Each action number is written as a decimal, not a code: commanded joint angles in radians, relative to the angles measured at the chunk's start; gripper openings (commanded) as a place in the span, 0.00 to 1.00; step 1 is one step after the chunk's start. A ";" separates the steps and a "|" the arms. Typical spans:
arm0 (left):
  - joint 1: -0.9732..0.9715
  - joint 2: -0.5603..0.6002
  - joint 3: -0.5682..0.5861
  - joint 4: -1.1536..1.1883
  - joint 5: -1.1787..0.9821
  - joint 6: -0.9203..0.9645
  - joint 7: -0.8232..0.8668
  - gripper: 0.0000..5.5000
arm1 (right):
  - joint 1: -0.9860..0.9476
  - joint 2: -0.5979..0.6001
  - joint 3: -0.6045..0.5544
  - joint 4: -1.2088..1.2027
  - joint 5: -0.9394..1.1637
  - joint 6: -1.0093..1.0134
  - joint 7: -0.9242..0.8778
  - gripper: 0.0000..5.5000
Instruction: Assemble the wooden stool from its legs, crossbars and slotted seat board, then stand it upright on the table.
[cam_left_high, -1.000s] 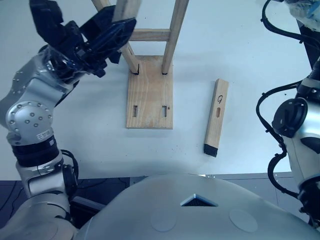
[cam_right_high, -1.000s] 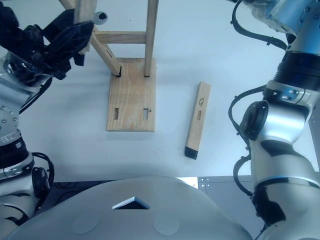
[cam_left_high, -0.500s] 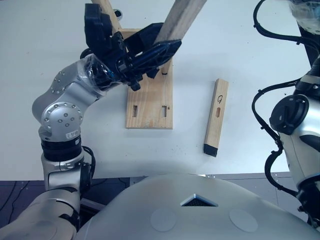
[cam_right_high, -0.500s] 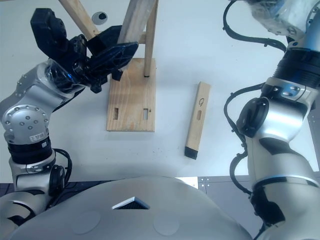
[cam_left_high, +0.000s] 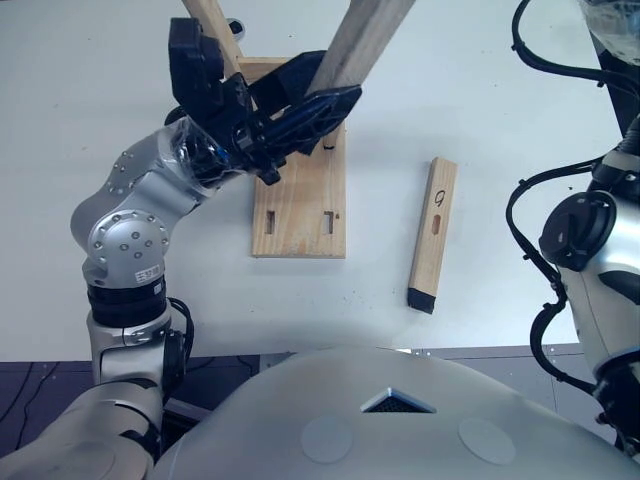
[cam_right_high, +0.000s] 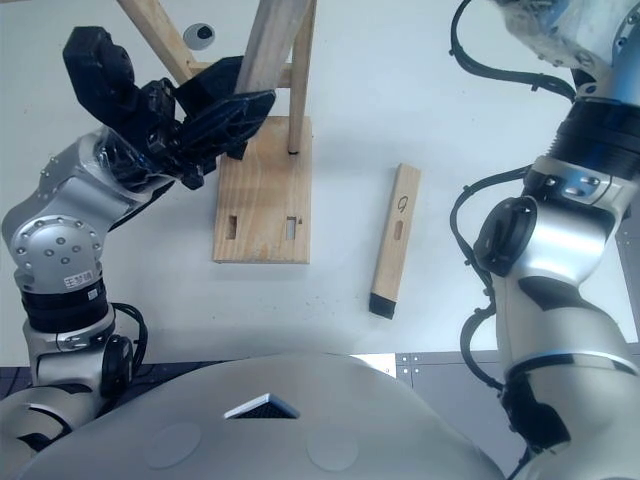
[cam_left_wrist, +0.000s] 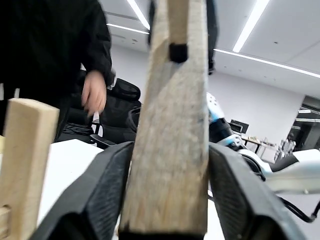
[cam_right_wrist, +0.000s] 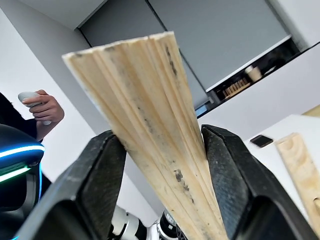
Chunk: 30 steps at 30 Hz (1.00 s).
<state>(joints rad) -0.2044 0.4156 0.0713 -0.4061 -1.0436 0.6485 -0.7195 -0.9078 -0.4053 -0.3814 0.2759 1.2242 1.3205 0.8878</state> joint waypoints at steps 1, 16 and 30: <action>0.018 0.013 0.076 0.023 -0.047 0.028 0.049 0.55 | 0.006 0.008 -0.031 0.008 0.002 -0.058 -0.020 0.43; 0.069 0.151 0.428 0.072 -0.434 0.013 0.271 0.55 | 0.456 0.165 -0.062 -0.424 -0.031 -0.356 -0.164 0.38; -0.087 0.268 0.405 0.399 -0.291 0.124 0.156 0.55 | 0.822 0.231 0.331 -0.498 -0.479 -0.838 -0.015 0.38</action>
<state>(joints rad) -0.2707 0.6663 0.4903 -0.0174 -1.3573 0.7565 -0.5508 -0.1122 -0.1667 -0.0675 -0.2560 0.7772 0.5046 0.8574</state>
